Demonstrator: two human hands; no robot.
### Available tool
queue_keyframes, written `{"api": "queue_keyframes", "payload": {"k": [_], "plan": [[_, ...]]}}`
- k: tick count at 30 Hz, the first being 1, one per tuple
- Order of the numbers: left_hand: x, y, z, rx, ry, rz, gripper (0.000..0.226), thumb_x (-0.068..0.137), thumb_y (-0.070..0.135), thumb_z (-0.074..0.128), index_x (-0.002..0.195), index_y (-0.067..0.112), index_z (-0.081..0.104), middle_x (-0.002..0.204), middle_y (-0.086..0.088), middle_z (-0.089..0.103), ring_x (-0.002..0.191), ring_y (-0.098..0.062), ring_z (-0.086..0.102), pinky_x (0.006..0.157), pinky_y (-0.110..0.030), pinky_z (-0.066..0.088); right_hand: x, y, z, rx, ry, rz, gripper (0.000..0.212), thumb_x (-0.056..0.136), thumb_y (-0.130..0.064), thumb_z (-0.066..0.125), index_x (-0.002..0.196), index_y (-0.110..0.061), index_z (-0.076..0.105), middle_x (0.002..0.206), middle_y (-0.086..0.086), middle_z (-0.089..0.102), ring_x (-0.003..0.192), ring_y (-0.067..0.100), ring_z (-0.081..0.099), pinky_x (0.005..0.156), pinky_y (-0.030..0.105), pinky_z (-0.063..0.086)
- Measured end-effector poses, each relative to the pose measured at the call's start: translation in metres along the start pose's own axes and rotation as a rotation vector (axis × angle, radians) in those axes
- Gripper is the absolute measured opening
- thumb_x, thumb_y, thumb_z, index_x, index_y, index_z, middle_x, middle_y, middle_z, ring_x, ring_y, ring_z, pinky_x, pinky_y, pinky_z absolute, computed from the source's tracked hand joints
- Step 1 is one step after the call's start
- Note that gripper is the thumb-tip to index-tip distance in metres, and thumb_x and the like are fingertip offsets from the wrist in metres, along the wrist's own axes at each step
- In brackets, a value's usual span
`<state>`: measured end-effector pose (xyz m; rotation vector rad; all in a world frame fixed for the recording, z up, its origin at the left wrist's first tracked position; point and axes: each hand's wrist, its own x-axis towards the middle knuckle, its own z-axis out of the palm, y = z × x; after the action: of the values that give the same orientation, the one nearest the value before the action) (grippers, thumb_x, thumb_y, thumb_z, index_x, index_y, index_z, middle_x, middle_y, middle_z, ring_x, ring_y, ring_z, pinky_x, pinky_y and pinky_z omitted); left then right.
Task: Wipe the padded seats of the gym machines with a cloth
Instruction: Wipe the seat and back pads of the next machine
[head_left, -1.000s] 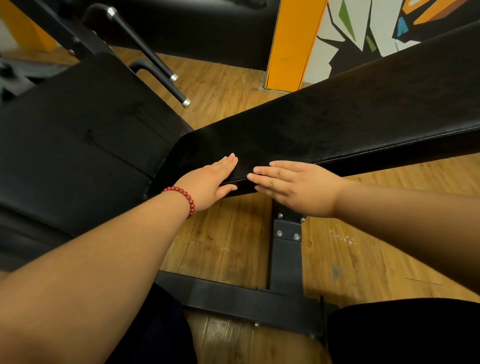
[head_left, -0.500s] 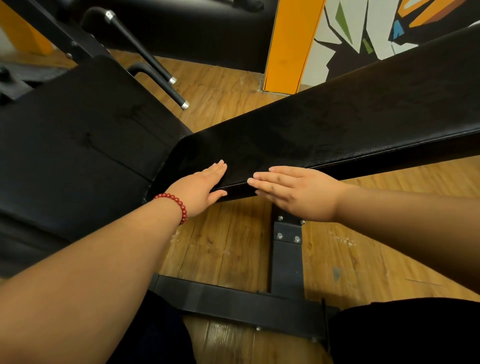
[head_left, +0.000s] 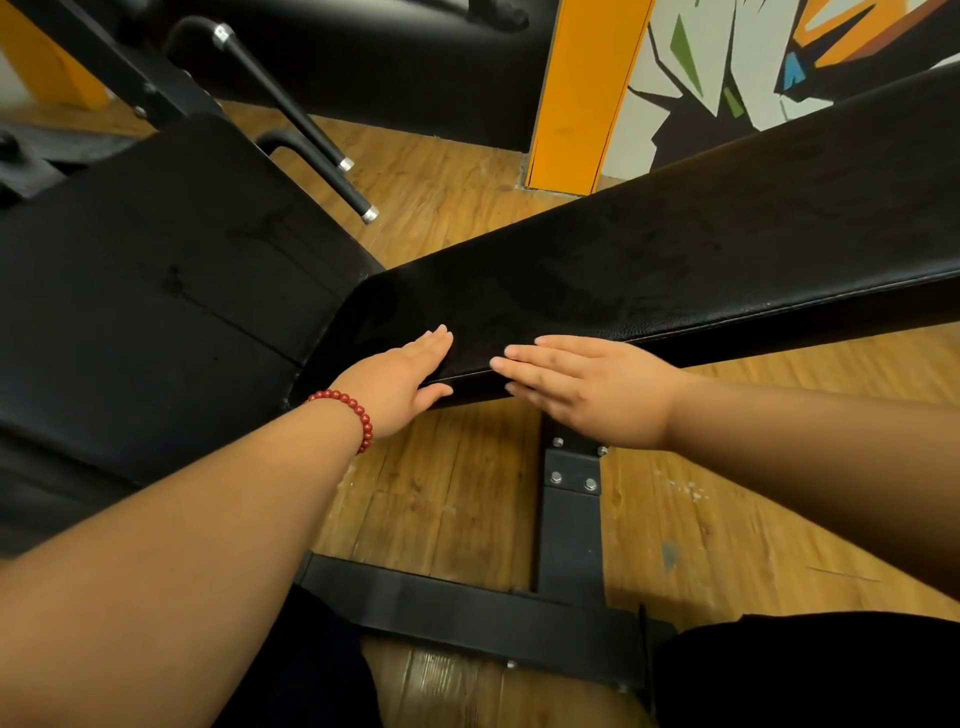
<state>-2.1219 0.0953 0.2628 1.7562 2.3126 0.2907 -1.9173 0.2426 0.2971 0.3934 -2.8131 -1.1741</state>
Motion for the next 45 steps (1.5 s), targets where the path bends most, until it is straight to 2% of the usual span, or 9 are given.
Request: {"api": "queue_keyframes", "payload": {"k": [4, 8, 19, 24, 27, 32, 35, 39, 45], "plan": [[0.0, 0.002, 0.002, -0.014, 0.015, -0.011, 0.068, 0.101, 0.031, 0.046, 0.155, 0.019, 0.005, 0.162, 0.001, 0.008, 0.146, -0.014, 0.019, 0.115, -0.03, 0.025, 0.003, -0.002, -0.002, 0.014, 0.002, 0.016, 0.057, 0.079, -0.012, 0.071, 0.133, -0.004, 0.055, 0.147, 0.013, 0.043, 0.137, 0.028, 0.041, 0.111, 0.04, 0.025], [0.0, 0.002, 0.002, -0.002, 0.017, -0.013, 0.067, 0.101, 0.032, 0.045, 0.154, 0.02, 0.006, 0.162, 0.003, 0.008, 0.146, -0.013, 0.019, 0.115, -0.029, 0.025, 0.036, -0.017, -0.001, -0.014, -0.028, -0.012, 0.052, 0.089, -0.017, 0.064, 0.138, -0.007, 0.049, 0.152, 0.012, 0.037, 0.141, 0.026, 0.034, 0.113, 0.039, 0.015], [-0.003, -0.021, 0.007, 0.021, -0.032, -0.038, 0.067, 0.101, 0.031, 0.046, 0.154, 0.018, 0.007, 0.162, 0.001, 0.005, 0.148, -0.013, 0.009, 0.119, -0.029, 0.016, 0.025, -0.012, -0.003, 0.04, -0.012, 0.014, 0.053, 0.079, -0.013, 0.071, 0.13, -0.005, 0.057, 0.145, 0.013, 0.047, 0.135, 0.026, 0.044, 0.11, 0.038, 0.021], [-0.008, -0.038, 0.015, 0.002, -0.027, -0.042, 0.069, 0.1, 0.031, 0.048, 0.154, 0.02, 0.007, 0.162, 0.001, 0.005, 0.148, -0.014, 0.009, 0.118, -0.028, 0.015, 0.063, -0.032, 0.001, 0.002, -0.11, -0.008, 0.049, 0.095, -0.015, 0.052, 0.142, -0.006, 0.041, 0.156, 0.014, 0.027, 0.145, 0.028, 0.026, 0.113, 0.039, 0.008], [-0.013, -0.053, 0.013, 0.014, -0.062, -0.084, 0.067, 0.101, 0.029, 0.047, 0.154, 0.016, 0.008, 0.162, -0.001, 0.008, 0.148, -0.013, 0.01, 0.117, -0.026, 0.013, 0.051, -0.024, -0.003, 0.007, -0.089, -0.019, 0.048, 0.091, -0.013, 0.046, 0.138, -0.007, 0.047, 0.153, 0.012, 0.033, 0.142, 0.027, 0.032, 0.112, 0.039, 0.014], [-0.013, -0.052, 0.01, -0.014, -0.055, -0.103, 0.062, 0.103, 0.026, 0.043, 0.154, 0.014, 0.011, 0.162, 0.0, 0.012, 0.147, -0.013, 0.016, 0.116, -0.026, 0.016, 0.034, -0.017, -0.005, 0.07, -0.152, -0.016, 0.058, 0.086, -0.013, 0.063, 0.139, -0.005, 0.043, 0.154, 0.013, 0.026, 0.143, 0.028, 0.026, 0.114, 0.041, 0.014], [-0.014, -0.05, 0.01, -0.02, -0.036, -0.099, 0.06, 0.103, 0.026, 0.042, 0.154, 0.014, 0.012, 0.162, -0.001, 0.012, 0.147, -0.013, 0.016, 0.117, -0.026, 0.016, 0.059, -0.03, -0.007, 0.062, -0.225, -0.066, 0.053, 0.099, -0.012, 0.034, 0.149, -0.004, 0.02, 0.16, 0.014, 0.004, 0.148, 0.028, 0.006, 0.112, 0.039, -0.005], [-0.015, -0.052, 0.01, -0.025, -0.035, -0.103, 0.059, 0.103, 0.026, 0.041, 0.154, 0.015, 0.012, 0.161, -0.001, 0.013, 0.147, -0.014, 0.017, 0.117, -0.027, 0.017, 0.083, -0.039, -0.007, 0.075, -0.238, -0.057, 0.053, 0.102, -0.013, 0.028, 0.151, -0.004, 0.012, 0.16, 0.014, -0.005, 0.148, 0.028, -0.004, 0.109, 0.038, -0.012], [-0.014, -0.055, 0.016, -0.039, -0.035, -0.107, 0.059, 0.104, 0.025, 0.041, 0.154, 0.015, 0.011, 0.162, 0.0, 0.011, 0.147, -0.014, 0.016, 0.118, -0.027, 0.017, 0.052, -0.022, -0.011, 0.058, -0.272, -0.059, 0.058, 0.095, -0.014, 0.049, 0.148, -0.008, 0.026, 0.16, 0.012, 0.011, 0.148, 0.027, 0.012, 0.113, 0.04, 0.0]]}}
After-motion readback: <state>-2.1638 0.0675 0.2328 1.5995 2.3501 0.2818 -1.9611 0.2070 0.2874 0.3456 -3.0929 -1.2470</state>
